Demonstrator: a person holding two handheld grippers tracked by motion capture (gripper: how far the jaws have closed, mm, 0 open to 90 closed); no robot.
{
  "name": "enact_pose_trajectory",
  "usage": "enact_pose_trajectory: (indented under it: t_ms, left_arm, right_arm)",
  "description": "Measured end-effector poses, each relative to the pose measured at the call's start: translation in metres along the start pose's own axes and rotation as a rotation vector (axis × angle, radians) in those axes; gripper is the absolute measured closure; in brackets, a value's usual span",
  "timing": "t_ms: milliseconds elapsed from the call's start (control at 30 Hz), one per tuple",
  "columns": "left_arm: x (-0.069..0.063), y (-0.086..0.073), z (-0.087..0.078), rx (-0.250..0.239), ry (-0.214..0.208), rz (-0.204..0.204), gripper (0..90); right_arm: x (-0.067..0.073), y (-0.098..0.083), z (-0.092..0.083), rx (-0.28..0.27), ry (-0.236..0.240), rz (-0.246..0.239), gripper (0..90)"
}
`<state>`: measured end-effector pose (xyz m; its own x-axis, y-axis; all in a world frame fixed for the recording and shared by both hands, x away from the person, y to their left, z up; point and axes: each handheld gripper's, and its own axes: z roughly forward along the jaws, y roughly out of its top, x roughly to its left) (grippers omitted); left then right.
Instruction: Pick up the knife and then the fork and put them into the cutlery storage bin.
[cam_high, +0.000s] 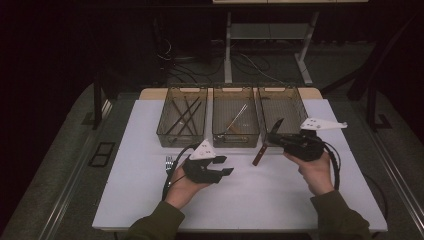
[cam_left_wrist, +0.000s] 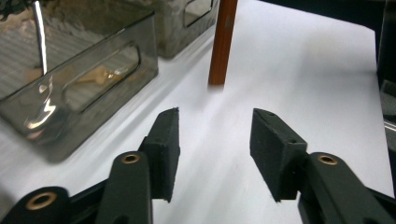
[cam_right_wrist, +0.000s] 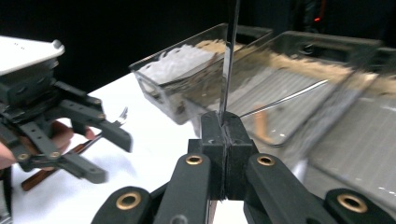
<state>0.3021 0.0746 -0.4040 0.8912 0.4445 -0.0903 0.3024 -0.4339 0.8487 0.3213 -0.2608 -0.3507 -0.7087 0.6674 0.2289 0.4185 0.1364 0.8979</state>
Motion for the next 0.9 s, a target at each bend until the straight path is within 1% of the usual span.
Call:
enact_pose_trajectory:
  t_ms: [33, 67, 133, 300, 400, 533, 567, 633, 667, 700, 833, 900]
  left_arm:
    - [0.001, -0.003, -0.003, 0.001, -0.002, 0.004, 48.2]
    - [0.002, -0.006, -0.007, 0.000, -0.003, 0.001, 47.6]
    - [0.003, -0.012, -0.013, 0.009, 0.001, 0.005, 45.0]
    - [0.008, -0.026, -0.028, 0.013, 0.009, 0.003, 39.7]
    - [0.011, -0.033, -0.037, 0.007, 0.009, -0.007, 35.7]
    - [0.014, -0.044, -0.049, 0.003, 0.016, -0.021, 28.8]
    - [0.015, -0.046, -0.051, -0.006, 0.018, -0.026, 27.0]
    - [0.016, -0.051, -0.056, -0.002, 0.020, -0.029, 24.1]
    - [0.017, -0.054, -0.058, -0.008, 0.020, -0.034, 22.6]
    - [0.017, -0.056, -0.060, -0.003, 0.020, -0.036, 20.8]
    - [0.018, -0.066, -0.065, 0.005, 0.026, -0.039, 14.4]
    - [0.019, -0.068, -0.068, 0.004, 0.030, -0.038, 13.6]
  right_arm:
    - [-0.003, 0.003, -0.005, -0.004, -0.010, -0.007, 89.7]
    - [-0.005, 0.006, -0.009, -0.012, -0.015, -0.005, 89.7]
    - [-0.011, 0.012, -0.018, -0.024, -0.026, -0.004, 89.7]
    - [-0.022, 0.026, -0.034, -0.049, -0.067, -0.008, 89.7]
    - [-0.029, 0.037, -0.043, -0.054, -0.095, -0.021, 89.7]
    - [-0.041, 0.053, -0.052, -0.055, -0.161, -0.046, 89.7]
    - [-0.044, 0.056, -0.054, -0.053, -0.183, -0.049, 89.7]
    - [-0.053, 0.063, -0.055, -0.037, -0.224, -0.065, 89.7]
    - [-0.057, 0.066, -0.054, -0.026, -0.245, -0.066, 89.7]
    - [-0.061, 0.068, -0.054, -0.016, -0.261, -0.065, 89.8]
    - [-0.077, 0.072, -0.045, 0.035, -0.310, -0.058, 89.8]
    - [-0.083, 0.070, -0.039, 0.064, -0.325, -0.050, 89.8]
